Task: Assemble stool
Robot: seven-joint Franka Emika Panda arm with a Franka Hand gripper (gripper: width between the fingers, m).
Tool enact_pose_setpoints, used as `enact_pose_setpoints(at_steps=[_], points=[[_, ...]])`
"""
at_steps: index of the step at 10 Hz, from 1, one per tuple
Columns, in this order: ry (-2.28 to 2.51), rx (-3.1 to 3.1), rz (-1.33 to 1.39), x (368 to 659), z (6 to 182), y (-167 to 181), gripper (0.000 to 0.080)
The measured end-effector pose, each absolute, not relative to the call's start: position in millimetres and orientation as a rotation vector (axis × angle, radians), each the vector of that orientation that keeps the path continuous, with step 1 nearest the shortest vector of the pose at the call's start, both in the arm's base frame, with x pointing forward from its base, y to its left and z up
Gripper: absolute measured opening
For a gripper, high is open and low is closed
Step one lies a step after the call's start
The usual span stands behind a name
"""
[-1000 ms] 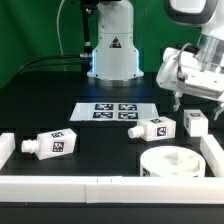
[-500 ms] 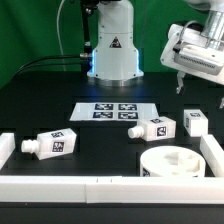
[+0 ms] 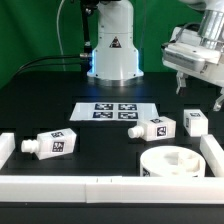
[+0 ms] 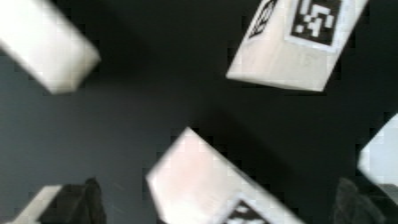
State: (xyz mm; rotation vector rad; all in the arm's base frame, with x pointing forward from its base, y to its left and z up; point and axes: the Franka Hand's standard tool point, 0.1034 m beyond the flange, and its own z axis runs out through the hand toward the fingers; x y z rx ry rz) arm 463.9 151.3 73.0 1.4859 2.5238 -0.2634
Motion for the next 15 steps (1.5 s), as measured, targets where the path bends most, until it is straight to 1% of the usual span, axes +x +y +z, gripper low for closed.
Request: enact_pose_setpoints(at_steps=[2,7,9,10,12,14,15], points=[[2.16,1.944,-0.264,466,72.9,152,0.0649],[1.791,2.275,-0.221,463,70.8,153,0.0649],[1.276,2.591,-0.151,461,67.5,154,0.0649],[0.983,2.71,-0.102,457,66.4,161,0.0649],[0.916,2.779,-0.017,464,73.2,163,0.0649],[0.764,2.836,-0.018,460,70.5,167,0.0649],[0.573,2.895,-0.021,458,69.0,168,0.0649]])
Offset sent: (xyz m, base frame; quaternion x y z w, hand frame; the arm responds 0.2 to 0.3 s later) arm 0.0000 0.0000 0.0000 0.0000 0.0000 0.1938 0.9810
